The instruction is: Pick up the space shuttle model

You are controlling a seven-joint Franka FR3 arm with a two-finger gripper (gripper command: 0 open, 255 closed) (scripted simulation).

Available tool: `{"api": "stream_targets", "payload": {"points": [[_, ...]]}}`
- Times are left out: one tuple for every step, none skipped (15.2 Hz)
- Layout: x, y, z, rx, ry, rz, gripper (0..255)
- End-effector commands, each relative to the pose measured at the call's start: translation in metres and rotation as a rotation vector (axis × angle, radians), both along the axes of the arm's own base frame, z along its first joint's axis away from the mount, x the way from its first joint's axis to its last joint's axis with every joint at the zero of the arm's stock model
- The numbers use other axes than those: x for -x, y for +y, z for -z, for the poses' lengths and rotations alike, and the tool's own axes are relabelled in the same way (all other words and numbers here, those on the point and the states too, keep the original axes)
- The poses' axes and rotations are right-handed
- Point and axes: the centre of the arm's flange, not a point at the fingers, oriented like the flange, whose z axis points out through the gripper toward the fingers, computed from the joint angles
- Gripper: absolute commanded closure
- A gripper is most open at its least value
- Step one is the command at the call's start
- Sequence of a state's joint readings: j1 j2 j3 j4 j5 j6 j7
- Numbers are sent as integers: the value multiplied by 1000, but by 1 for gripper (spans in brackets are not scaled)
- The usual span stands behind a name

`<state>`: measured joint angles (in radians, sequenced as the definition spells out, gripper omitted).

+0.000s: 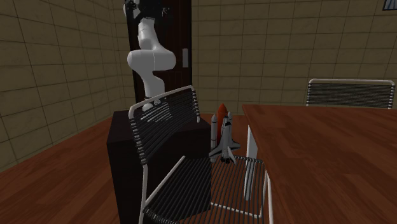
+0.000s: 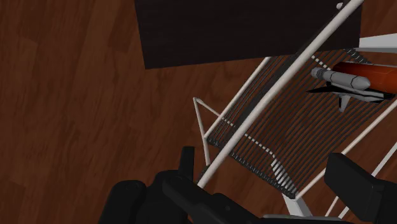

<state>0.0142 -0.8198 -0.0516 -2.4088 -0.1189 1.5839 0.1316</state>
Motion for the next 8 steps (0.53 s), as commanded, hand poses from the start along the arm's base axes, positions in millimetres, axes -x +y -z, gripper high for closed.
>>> {"api": "stream_targets", "payload": {"points": [[0,0,0,0,0,0,0],[-3,8,10,-4,1,-8,0],[-6,15,20,-9,3,-16,0],[-9,23,29,-13,4,-23,0],[-12,31,39,-18,6,-31,0],[-15,38,49,-22,7,-39,0],[-18,46,58,-27,9,-47,0],[-21,54,68,-31,10,-55,0]]}}
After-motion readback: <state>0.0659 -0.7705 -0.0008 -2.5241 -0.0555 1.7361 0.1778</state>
